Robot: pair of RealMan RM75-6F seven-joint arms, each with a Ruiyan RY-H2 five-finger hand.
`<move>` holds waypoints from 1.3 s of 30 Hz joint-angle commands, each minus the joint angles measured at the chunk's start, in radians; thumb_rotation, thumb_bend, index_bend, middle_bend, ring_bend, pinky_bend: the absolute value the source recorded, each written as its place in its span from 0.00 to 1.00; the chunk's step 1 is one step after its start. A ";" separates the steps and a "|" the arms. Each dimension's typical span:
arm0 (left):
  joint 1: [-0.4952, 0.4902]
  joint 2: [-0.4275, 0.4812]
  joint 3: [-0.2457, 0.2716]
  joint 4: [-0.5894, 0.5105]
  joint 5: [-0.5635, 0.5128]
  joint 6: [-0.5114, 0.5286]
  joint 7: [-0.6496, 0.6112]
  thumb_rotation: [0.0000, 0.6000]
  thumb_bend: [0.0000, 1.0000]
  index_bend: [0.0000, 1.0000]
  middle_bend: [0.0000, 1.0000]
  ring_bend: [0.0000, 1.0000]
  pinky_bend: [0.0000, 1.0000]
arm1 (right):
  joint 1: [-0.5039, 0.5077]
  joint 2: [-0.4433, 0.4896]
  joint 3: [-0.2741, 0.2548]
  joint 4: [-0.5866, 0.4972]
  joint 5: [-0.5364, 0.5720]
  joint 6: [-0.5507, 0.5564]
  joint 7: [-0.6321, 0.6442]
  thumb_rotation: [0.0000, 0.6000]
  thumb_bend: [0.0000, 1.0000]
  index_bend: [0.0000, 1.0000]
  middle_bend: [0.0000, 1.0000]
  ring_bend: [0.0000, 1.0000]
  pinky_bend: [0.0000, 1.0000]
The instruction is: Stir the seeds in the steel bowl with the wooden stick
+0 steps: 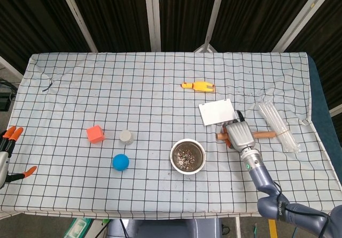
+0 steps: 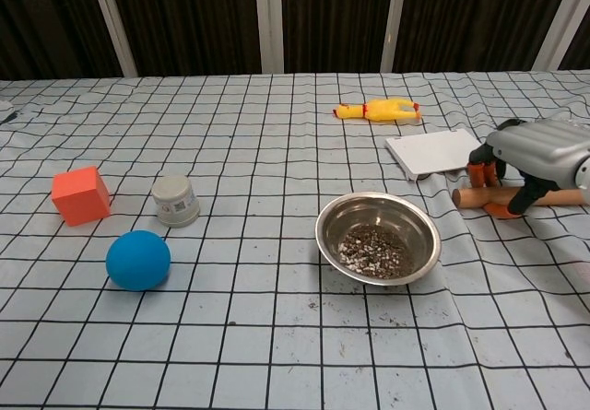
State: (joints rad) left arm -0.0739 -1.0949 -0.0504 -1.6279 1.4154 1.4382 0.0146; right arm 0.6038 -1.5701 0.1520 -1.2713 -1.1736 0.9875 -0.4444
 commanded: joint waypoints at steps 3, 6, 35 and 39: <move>0.001 0.000 0.000 0.000 0.002 0.002 -0.001 1.00 0.00 0.00 0.00 0.00 0.00 | -0.002 0.002 0.000 0.001 -0.023 0.023 0.017 1.00 0.42 0.69 0.56 0.55 0.00; 0.001 0.000 0.001 0.000 0.001 0.002 -0.001 1.00 0.00 0.00 0.00 0.00 0.00 | -0.003 0.006 0.001 0.000 -0.040 0.040 0.032 1.00 0.43 0.70 0.57 0.59 0.01; 0.002 -0.004 0.001 -0.006 0.004 0.009 -0.003 1.00 0.00 0.00 0.00 0.00 0.00 | -0.057 0.106 0.075 -0.169 -0.072 0.132 0.350 1.00 0.48 0.76 0.62 0.65 0.10; 0.003 -0.005 0.001 -0.008 0.003 0.009 -0.004 1.00 0.00 0.00 0.00 0.00 0.00 | -0.075 0.135 0.119 -0.232 -0.068 0.155 0.490 1.00 0.48 0.76 0.62 0.65 0.10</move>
State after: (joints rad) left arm -0.0712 -1.0994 -0.0497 -1.6362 1.4187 1.4473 0.0101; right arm 0.5435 -1.4571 0.2388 -1.4606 -1.2462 1.1243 -0.0294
